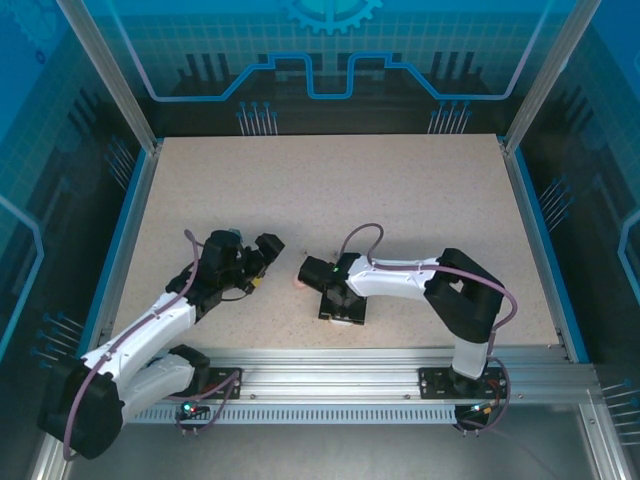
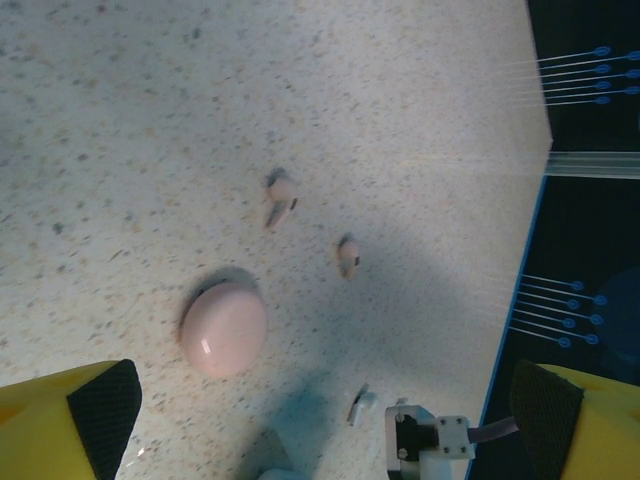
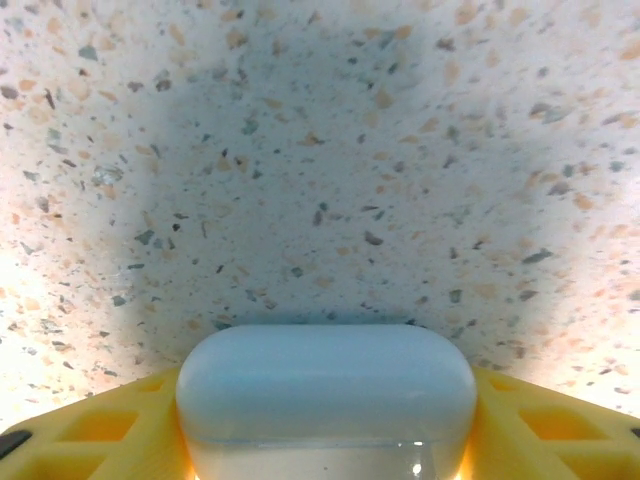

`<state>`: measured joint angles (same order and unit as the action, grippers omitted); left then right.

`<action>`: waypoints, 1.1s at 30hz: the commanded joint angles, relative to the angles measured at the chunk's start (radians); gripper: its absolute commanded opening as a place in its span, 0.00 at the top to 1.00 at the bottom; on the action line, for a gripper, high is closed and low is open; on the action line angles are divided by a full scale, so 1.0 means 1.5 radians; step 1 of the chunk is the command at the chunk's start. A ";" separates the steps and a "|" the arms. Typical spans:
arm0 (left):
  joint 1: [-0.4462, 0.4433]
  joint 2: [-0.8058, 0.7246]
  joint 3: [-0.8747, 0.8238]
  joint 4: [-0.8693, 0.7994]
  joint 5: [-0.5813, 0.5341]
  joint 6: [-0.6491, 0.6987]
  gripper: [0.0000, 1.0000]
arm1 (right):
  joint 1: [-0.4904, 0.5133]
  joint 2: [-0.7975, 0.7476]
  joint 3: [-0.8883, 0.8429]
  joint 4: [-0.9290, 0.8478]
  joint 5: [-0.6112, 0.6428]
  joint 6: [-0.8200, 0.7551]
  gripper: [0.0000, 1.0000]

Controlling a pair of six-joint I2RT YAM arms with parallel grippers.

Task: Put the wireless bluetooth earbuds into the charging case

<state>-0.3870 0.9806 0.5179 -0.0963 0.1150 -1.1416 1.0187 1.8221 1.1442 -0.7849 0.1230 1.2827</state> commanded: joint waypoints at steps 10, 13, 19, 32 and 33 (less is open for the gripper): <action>-0.006 0.018 -0.067 0.191 -0.001 0.014 0.01 | -0.172 -0.096 0.087 -0.034 -0.008 -0.079 0.43; -0.007 0.058 -0.084 0.291 0.017 0.023 0.01 | -0.220 -0.077 0.125 -0.027 -0.031 -0.089 0.43; -0.039 0.158 -0.078 0.435 0.065 0.073 0.01 | -0.276 -0.016 0.194 -0.003 -0.091 -0.067 0.43; -0.174 0.311 -0.030 0.604 -0.021 0.210 0.01 | -0.290 0.061 0.256 0.053 -0.198 0.014 0.42; -0.177 0.323 -0.024 0.609 -0.026 0.212 0.02 | -0.289 0.061 0.254 0.056 -0.200 0.017 0.42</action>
<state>-0.6292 1.4204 0.4355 0.7197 0.1387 -0.8951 0.5880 1.9034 1.4990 -0.7208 -0.1192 1.2629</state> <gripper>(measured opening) 0.984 0.581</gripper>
